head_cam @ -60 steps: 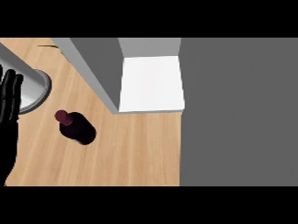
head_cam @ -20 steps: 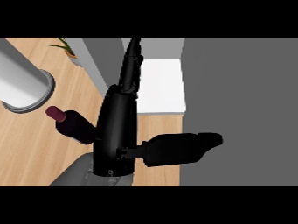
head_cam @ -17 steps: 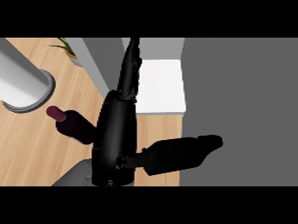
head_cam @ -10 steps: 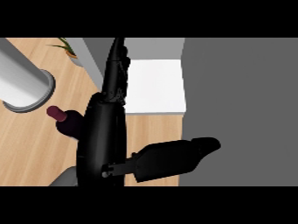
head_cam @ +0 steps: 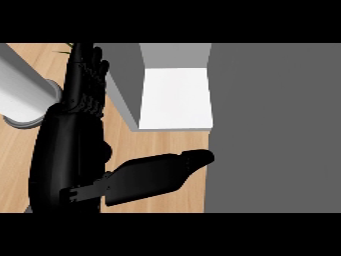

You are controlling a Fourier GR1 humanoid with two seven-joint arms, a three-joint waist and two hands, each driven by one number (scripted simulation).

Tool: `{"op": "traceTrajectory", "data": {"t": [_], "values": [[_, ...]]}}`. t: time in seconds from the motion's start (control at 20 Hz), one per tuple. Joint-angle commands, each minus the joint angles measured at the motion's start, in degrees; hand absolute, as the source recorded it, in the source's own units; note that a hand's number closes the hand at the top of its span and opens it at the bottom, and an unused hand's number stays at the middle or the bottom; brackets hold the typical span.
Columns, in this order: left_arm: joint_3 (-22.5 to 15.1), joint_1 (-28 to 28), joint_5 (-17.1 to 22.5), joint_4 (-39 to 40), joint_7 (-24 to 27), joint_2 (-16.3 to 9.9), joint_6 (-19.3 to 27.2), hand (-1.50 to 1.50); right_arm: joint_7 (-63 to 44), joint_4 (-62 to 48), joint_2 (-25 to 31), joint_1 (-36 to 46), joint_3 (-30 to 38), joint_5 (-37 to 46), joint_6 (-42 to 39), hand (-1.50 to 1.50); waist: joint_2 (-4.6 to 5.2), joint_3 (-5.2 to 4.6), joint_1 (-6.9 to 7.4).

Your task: Pick up the wine, place it into the cabinet and close the cabinet

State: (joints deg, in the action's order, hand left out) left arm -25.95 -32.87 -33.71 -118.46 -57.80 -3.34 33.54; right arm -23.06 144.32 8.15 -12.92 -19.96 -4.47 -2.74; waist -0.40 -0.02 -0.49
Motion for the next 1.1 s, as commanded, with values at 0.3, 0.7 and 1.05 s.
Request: {"op": "traceTrajectory", "data": {"t": [0.3,0.7,1.05], "values": [[6.8,9.0,5.3,-7.4,2.2,-7.5,-5.5,-1.50,-5.0,13.6,1.0,-3.6,-2.8,0.1,2.1,-1.50,0.11,-0.04,-0.12],[13.5,13.2,12.1,-7.8,6.3,-10.3,-7.1,-1.50,-7.9,15.3,2.3,-0.7,-1.3,-1.4,2.4,-1.50,0.20,-0.06,-0.35],[14.4,24.7,18.8,-4.6,19.0,-9.2,-6.2,-1.50,-7.1,14.2,3.3,-0.4,1.7,-4.2,2.2,-1.50,0.31,-0.06,-0.24]]}}
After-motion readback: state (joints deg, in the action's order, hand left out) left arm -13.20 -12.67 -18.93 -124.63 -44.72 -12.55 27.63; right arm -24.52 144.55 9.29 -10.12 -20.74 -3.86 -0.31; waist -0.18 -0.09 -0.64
